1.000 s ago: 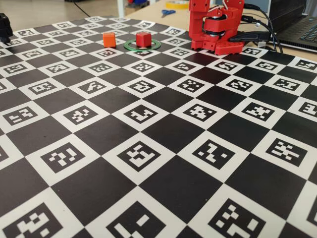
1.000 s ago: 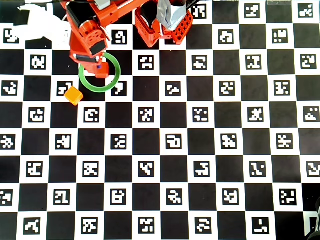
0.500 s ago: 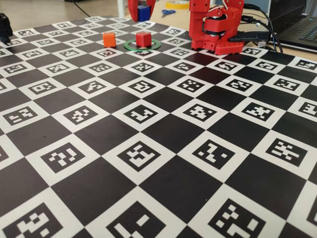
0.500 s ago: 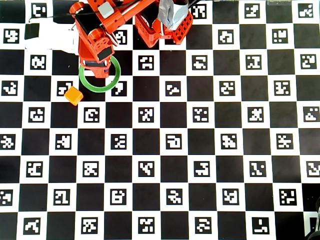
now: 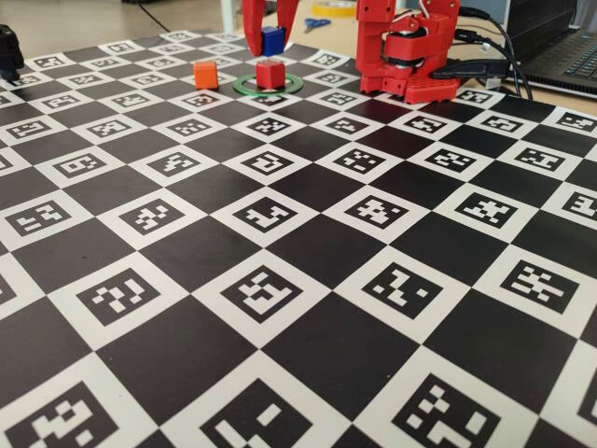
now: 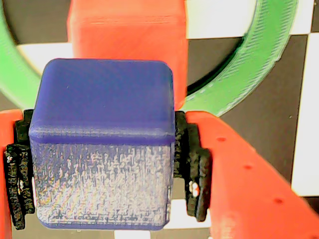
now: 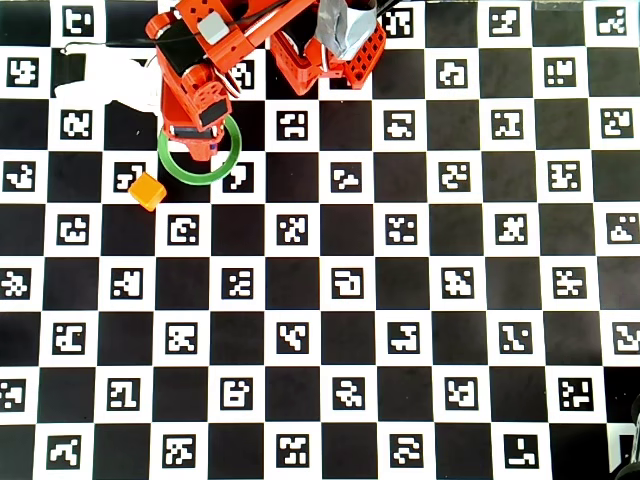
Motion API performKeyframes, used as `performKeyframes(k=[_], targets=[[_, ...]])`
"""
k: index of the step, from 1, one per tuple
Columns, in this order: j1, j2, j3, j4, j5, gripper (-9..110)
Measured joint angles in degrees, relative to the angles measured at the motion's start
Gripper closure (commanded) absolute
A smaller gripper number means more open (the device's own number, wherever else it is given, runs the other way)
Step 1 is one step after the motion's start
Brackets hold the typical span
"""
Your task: Grab the red cube then put it in the green circle then put the blue cube on top and finally the orange cube on top
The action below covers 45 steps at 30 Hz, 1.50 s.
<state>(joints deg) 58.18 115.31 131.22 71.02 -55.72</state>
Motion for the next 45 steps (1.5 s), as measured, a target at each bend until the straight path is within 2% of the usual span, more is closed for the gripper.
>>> performKeyframes(k=[29,38,45], targets=[[1.93,0.0,3.25,-3.52,-1.76,88],[1.93,0.0,3.25,-3.52,-1.76,62],[2.55,0.0,3.25,-3.52,-1.76,54]])
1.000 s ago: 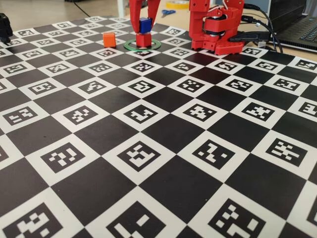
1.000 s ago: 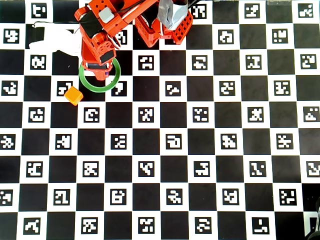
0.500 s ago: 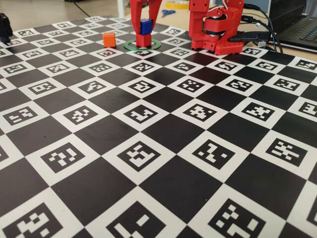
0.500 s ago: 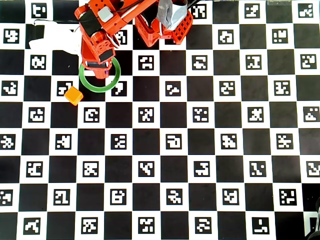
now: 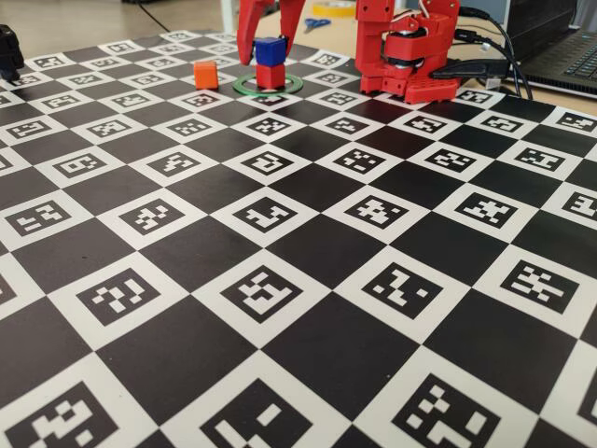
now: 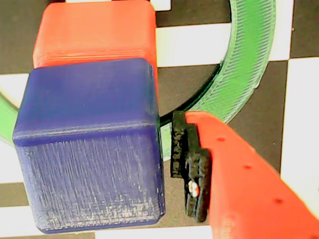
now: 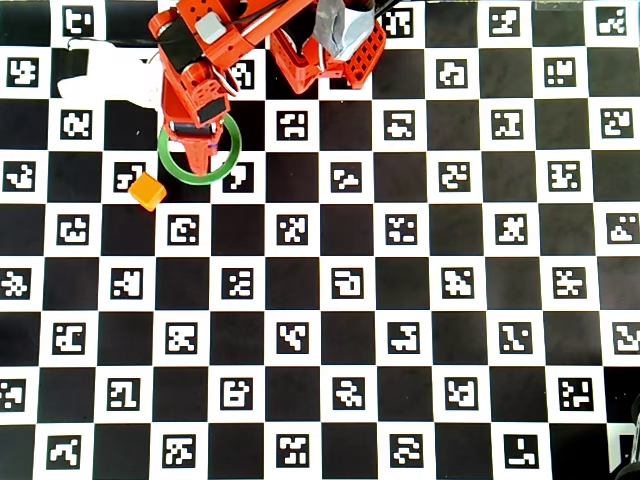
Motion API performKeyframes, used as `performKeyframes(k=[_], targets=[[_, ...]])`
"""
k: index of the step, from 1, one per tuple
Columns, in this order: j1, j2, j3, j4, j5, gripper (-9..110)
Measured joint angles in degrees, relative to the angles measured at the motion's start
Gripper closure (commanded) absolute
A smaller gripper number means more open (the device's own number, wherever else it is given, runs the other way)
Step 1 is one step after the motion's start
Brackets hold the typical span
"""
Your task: Grab the red cube then put it in the green circle then put the blue cube on top and finally the orange cube on top
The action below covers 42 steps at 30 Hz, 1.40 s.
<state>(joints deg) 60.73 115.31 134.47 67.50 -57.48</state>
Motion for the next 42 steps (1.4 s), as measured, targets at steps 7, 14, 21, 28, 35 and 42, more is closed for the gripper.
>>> performKeyframes(k=[7,14,21,28,35,42], targets=[[0.0,0.0,0.0,0.79,0.0,52],[0.0,0.0,-1.93,6.24,0.0,52],[0.0,0.0,-7.12,10.37,0.0,53],[0.0,0.0,-13.1,14.68,1.93,53],[-1.32,0.0,-20.04,20.39,6.77,53],[-4.66,-0.18,-26.28,22.94,15.91,54]])
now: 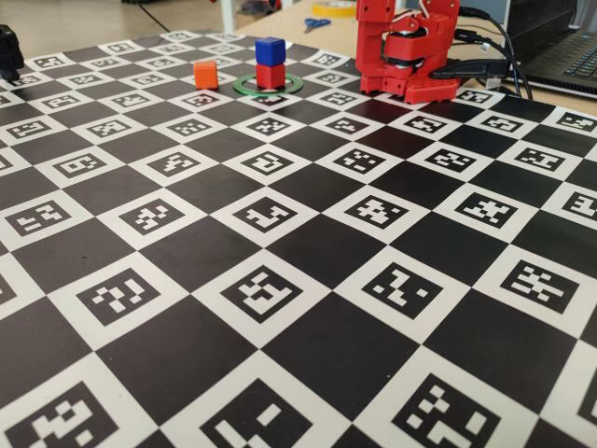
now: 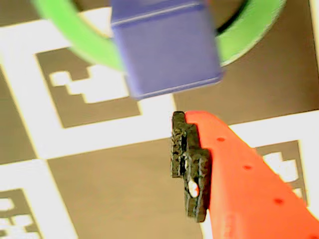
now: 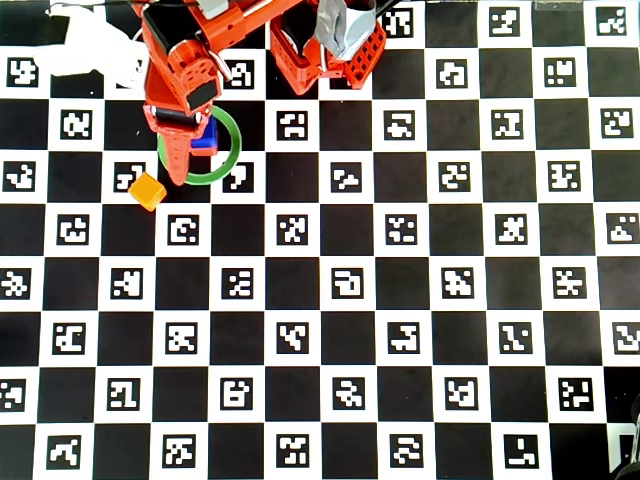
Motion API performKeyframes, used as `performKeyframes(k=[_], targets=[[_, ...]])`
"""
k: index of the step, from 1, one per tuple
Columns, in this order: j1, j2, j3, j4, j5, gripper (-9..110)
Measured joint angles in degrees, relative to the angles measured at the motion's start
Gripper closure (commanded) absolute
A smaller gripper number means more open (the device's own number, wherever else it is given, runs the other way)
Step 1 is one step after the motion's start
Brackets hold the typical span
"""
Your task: Grab the red cube then put it in the green circle then put the blue cube on top and finally the orange cube on top
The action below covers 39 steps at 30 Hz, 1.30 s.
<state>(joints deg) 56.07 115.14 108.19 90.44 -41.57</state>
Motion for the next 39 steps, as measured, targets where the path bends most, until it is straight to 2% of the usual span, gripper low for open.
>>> performKeyframes(k=[11,19,25,39], targets=[[-3.43,-7.38,-5.63,-1.32,16.0,55],[-3.78,-13.18,-6.59,-4.57,23.38,55],[-3.87,-17.4,-6.59,-7.91,26.72,56],[-3.78,-26.89,-6.59,-15.56,27.6,57]])
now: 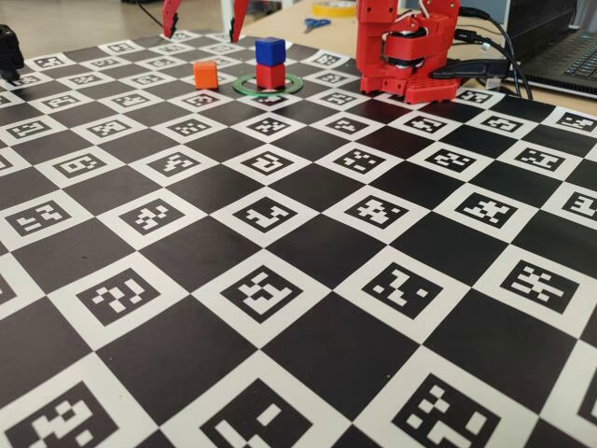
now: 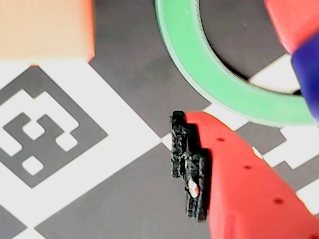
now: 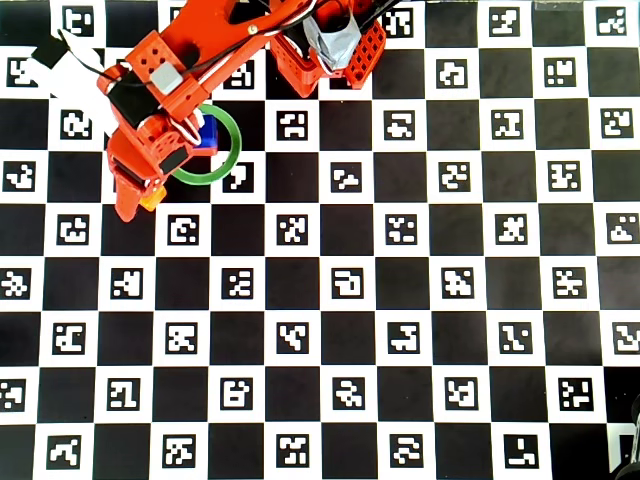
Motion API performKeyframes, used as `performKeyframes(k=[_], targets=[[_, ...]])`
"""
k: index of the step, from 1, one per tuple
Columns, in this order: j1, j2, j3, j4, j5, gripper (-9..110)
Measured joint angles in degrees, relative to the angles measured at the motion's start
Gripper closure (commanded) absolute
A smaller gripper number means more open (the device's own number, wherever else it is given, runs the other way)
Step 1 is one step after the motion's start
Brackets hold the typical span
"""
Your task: Grab the red cube then put it in the green circle then put the blue cube on top and finally the orange cube on top
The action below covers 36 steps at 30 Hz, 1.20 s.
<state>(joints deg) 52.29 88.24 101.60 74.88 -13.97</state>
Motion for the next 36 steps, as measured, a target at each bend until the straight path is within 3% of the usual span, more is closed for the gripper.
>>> performKeyframes(k=[36], targets=[[3.43,-9.05,0.0,-11.43,-1.93,59]])
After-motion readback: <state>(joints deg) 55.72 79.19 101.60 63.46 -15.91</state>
